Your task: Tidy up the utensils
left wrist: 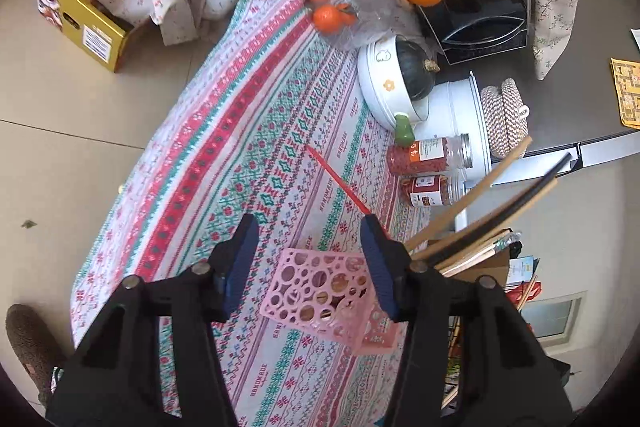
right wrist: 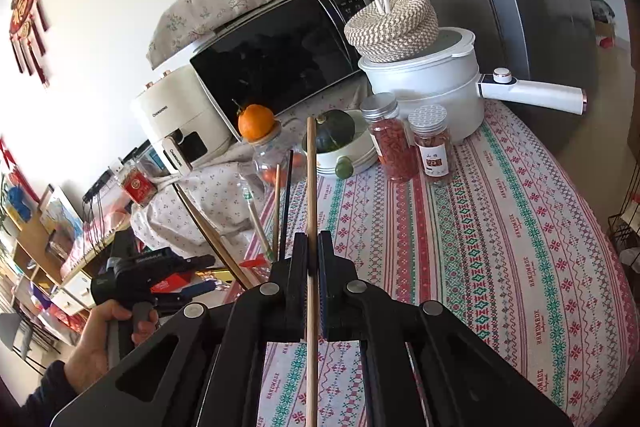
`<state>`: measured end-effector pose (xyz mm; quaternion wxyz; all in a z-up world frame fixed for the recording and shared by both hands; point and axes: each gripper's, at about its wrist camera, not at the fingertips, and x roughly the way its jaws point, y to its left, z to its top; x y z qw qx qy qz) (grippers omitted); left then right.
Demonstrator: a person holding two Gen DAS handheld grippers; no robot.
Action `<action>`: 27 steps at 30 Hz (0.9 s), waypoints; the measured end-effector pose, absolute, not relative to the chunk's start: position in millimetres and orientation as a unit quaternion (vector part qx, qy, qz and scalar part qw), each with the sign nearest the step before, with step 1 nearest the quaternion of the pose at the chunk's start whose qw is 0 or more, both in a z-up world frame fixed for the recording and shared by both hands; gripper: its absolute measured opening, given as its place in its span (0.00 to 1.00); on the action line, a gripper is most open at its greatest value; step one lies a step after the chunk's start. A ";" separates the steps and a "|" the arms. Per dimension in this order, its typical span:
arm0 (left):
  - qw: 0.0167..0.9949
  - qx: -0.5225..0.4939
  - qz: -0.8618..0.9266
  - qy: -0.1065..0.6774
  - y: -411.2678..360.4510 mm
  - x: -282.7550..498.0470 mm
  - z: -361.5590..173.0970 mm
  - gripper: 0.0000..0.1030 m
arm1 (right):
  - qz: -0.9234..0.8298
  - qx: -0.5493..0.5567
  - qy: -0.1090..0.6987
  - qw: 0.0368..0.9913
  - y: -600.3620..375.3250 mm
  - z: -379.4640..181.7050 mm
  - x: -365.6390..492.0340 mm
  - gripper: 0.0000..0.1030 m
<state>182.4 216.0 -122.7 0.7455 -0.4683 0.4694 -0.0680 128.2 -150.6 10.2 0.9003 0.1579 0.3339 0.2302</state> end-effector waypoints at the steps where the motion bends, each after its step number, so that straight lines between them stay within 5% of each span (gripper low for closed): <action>1: 0.737 -0.473 -0.076 0.476 212.6 192.5 -127.3 0.50 | 0.228 0.155 0.335 0.901 -151.0 9.2 129.8 0.04; 13: 0.689 -0.485 -0.105 0.529 185.8 264.9 -160.7 0.42 | 0.214 0.131 0.357 0.900 -143.6 -5.7 152.7 0.04; 16: 0.680 -0.495 -0.111 0.530 180.5 271.3 -166.9 0.36 | 0.215 0.126 0.361 0.899 -141.7 -8.0 155.6 0.04; 20: 0.672 -0.508 -0.113 0.527 176.7 279.0 -174.3 0.16 | 0.213 0.125 0.365 0.898 -142.4 -11.1 157.6 0.05; 27: 0.706 -0.540 -0.103 0.447 197.6 274.5 -143.6 0.06 | 0.212 0.126 0.364 0.898 -148.3 -10.2 156.3 0.04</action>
